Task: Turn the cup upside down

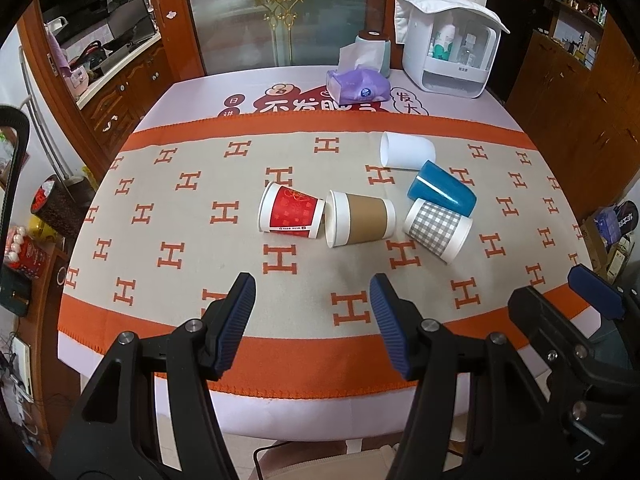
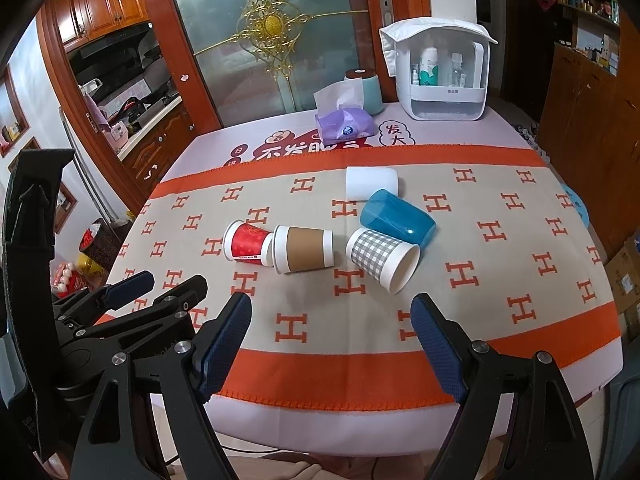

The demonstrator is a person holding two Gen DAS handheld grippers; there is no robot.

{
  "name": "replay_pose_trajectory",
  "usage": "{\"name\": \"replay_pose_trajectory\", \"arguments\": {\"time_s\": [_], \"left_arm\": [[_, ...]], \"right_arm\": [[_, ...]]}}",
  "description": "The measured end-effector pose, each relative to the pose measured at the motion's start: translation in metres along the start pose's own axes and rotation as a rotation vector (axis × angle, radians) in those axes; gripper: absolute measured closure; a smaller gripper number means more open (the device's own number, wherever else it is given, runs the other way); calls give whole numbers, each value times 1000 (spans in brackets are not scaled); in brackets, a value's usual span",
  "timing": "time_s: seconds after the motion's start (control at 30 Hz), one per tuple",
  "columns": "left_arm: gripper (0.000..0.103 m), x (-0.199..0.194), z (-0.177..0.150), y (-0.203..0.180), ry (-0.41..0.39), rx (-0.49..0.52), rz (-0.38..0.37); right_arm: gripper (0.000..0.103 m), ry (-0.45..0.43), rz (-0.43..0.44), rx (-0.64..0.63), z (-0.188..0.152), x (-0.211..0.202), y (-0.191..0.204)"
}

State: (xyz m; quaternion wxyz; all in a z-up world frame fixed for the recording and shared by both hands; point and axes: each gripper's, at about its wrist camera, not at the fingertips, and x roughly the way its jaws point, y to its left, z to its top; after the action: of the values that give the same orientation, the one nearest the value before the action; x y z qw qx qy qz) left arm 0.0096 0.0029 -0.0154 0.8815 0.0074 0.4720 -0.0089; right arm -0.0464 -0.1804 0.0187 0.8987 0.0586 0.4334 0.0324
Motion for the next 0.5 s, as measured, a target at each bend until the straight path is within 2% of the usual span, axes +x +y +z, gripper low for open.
{"name": "replay_pose_trajectory", "arguments": {"time_s": [0.5], "left_arm": [[46, 3, -1, -1, 8, 2, 4]], "right_arm": [[20, 6, 2, 2, -2, 1, 0]]}}
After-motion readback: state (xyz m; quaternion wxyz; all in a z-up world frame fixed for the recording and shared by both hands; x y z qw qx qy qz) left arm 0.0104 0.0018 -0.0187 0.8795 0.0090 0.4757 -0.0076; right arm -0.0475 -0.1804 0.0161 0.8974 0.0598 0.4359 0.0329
